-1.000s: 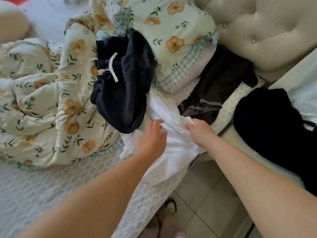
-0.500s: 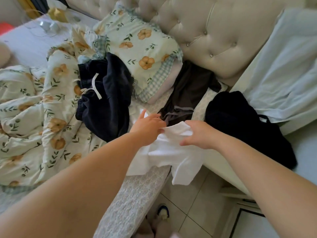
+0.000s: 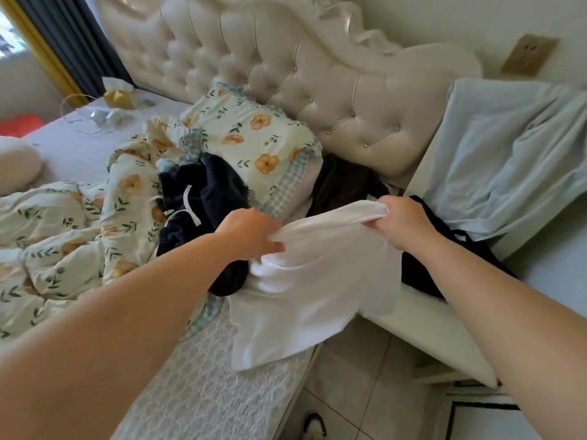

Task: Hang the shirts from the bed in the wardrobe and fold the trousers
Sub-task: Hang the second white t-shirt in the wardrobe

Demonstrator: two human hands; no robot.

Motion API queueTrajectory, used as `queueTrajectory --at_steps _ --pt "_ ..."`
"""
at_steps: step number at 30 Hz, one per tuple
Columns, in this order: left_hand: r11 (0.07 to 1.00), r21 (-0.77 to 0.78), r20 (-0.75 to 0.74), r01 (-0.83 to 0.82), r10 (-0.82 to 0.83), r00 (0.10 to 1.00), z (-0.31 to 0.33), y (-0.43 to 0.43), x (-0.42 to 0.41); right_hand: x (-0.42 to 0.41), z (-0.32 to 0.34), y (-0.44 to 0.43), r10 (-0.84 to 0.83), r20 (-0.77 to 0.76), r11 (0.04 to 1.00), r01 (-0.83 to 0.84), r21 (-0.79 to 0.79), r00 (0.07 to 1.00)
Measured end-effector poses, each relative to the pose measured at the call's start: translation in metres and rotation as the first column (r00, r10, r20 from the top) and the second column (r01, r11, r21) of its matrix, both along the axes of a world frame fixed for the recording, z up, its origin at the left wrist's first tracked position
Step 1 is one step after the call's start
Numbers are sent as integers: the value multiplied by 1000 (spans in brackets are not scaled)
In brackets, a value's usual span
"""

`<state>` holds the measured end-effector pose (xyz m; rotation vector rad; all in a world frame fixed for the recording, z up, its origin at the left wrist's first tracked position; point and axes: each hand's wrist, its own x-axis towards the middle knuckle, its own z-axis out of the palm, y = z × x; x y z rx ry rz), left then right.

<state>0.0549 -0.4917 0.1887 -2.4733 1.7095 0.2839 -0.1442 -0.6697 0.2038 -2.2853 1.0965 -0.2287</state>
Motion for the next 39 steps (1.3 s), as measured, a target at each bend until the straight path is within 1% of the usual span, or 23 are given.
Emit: queueTrajectory --at_steps 4,7,8,10,11,12,13,14,15,16,17,18,20,21,23,24,26,28,31,33,35,38,39 --pt "992 -110 38 -62 66 997 35 11 17 -1 42 14 -78 166 991 94 -92 983" --pt "945 -296 2 -141 149 989 61 23 29 -9 65 27 -158 291 970 203 -134 944" --pt "910 -366 -51 -195 189 981 70 29 33 -11 71 32 -186 334 961 242 -134 924" --pt "814 -464 -289 -350 235 928 84 40 37 -12 80 39 -243 371 944 307 -123 896" --pt "784 -466 -412 -410 218 885 90 45 38 -12 83 42 -266 354 942 319 -101 897" --pt "779 -439 -521 -448 186 833 94 49 38 -12 86 45 -277 316 949 310 -57 907" --pt "775 -393 -659 -495 139 740 98 53 37 -12 87 50 -273 270 960 280 12 923" --pt "767 -319 -799 -557 98 593 102 57 35 -13 88 54 -257 241 966 243 86 936" --pt "760 -233 -900 -606 68 431 105 61 31 -14 88 59 -245 234 966 214 147 941" --pt "757 -168 -947 -632 55 317 106 64 27 -15 89 64 -239 247 961 192 200 939" --pt "756 -147 -956 -638 56 287 107 66 23 -16 91 68 -245 277 952 175 253 929" --pt "756 -161 -944 -635 71 324 110 66 20 -14 94 72 -259 313 939 162 304 914" --pt "744 -240 -887 -623 93 452 118 66 13 -9 105 78 -302 368 904 142 403 880" --pt "716 -273 -883 -642 78 462 125 66 7 -5 112 81 -311 380 890 126 439 871" --pt "660 -311 -913 -684 -8 408 140 65 -4 4 125 89 -267 404 892 66 447 875" --pt "645 -338 -916 -686 -56 398 146 65 -9 8 131 94 -220 407 904 28 426 887" --pt "669 -386 -897 -635 -113 427 157 65 -19 16 145 106 -102 382 926 -53 374 919" --pt "710 -420 -865 -565 -126 485 160 64 -25 26 154 118 23 373 923 -163 348 927" --pt "785 -420 -832 -455 -133 539 156 62 -33 42 163 131 81 460 913 -250 321 884" --pt "797 -419 -812 -434 -116 571 150 61 -37 52 166 136 70 510 925 -248 290 858" --pt "767 -433 -800 -473 -86 594 146 61 -39 57 165 139 19 547 937 -206 281 837" --pt "702 -419 -807 -576 3 591 141 60 -38 61 155 139 -106 569 948 -89 305 815" --pt "668 -402 -826 -627 32 563 140 59 -36 61 150 140 -145 555 953 -35 301 819"
